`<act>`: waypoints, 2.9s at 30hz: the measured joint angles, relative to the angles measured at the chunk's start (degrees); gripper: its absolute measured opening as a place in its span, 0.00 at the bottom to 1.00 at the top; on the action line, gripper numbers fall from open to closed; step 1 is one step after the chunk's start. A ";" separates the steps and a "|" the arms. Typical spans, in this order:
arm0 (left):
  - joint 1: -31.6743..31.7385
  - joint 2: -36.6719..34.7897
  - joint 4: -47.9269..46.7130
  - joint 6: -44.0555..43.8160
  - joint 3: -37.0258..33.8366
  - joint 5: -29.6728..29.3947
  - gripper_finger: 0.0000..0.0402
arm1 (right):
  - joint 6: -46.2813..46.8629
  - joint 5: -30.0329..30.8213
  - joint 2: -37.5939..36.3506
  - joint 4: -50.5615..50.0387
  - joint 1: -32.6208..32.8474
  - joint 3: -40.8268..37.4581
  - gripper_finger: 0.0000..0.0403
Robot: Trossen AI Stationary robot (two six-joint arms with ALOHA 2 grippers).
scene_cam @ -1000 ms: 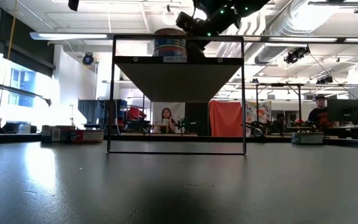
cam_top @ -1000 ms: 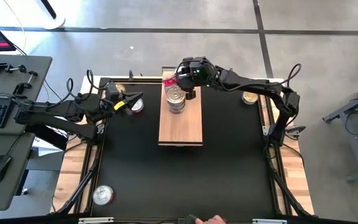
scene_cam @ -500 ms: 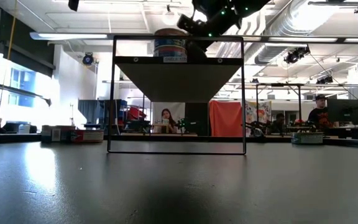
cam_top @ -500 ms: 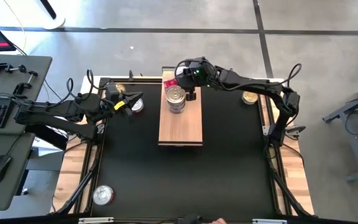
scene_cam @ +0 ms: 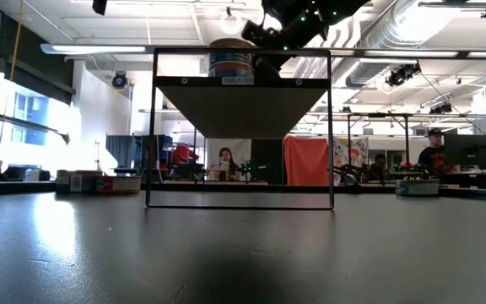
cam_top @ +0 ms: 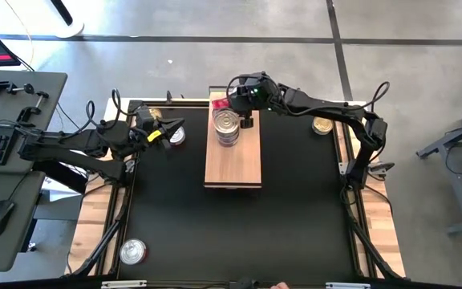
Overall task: Stack canned seafood by type on shelf
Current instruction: Stack the red tuna can on top of the red tuna can on the shelf
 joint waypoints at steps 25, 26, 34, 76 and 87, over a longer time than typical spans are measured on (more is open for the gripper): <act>0.00 0.02 -0.26 -0.52 0.02 -0.02 0.00 | 0.32 -1.22 0.79 0.79 0.58 0.02 0.50; 0.00 0.02 -0.26 -0.52 0.02 -0.02 0.00 | 0.25 -0.69 0.80 0.79 0.63 0.02 0.52; 0.00 0.02 -0.41 -0.50 0.02 -0.04 0.00 | 0.19 5.46 0.77 0.44 0.68 0.02 0.56; 0.02 0.00 -0.48 0.11 0.02 -2.89 0.00 | 0.41 3.57 -2.19 -5.03 0.90 0.11 0.56; -0.13 0.47 -1.57 0.44 0.02 -1.59 0.00 | 1.60 5.95 -5.75 -5.11 -1.59 0.11 0.56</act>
